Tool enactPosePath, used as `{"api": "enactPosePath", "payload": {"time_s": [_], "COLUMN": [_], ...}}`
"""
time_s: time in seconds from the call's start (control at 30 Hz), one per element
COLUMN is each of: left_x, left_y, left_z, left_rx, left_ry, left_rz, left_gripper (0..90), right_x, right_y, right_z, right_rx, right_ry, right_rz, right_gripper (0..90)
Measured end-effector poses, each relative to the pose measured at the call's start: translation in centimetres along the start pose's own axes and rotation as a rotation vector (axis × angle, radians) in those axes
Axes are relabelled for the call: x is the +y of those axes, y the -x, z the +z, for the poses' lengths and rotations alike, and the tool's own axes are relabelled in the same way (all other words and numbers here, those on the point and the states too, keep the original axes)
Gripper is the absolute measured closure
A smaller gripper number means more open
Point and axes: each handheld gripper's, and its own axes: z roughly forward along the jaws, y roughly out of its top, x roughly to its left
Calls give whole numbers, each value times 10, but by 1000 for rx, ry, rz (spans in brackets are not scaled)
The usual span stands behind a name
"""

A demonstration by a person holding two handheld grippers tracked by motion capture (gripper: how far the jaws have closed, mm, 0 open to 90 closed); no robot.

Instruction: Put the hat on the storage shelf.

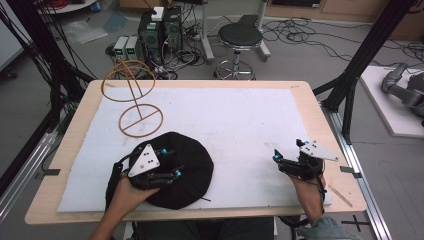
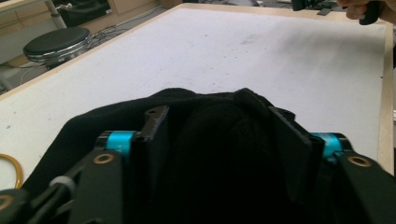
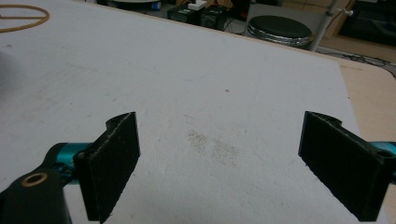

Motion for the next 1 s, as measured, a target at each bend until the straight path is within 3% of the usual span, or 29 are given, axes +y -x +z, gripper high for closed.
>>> {"api": "enactPosePath", "payload": {"time_s": [0.13, 0.4, 0.7, 1.0], "left_x": [-1, 1, 9, 26], "left_y": [2, 4, -1, -13], "left_z": [0, -2, -14, -42], "left_rx": [4, 20, 31, 44], "left_ry": [-27, -35, 31, 131], "left_rz": [26, 42, 22, -11], "left_gripper": [562, 688, 713, 716], "right_x": [0, 0, 0, 0], "right_y": [0, 0, 0, 0], "right_z": [0, 0, 0, 0], "right_rx": [0, 1, 0, 0], "right_ry": [0, -2, -1, -3], "right_rz": [3, 6, 7, 6], "right_gripper": [125, 124, 124, 124]}}
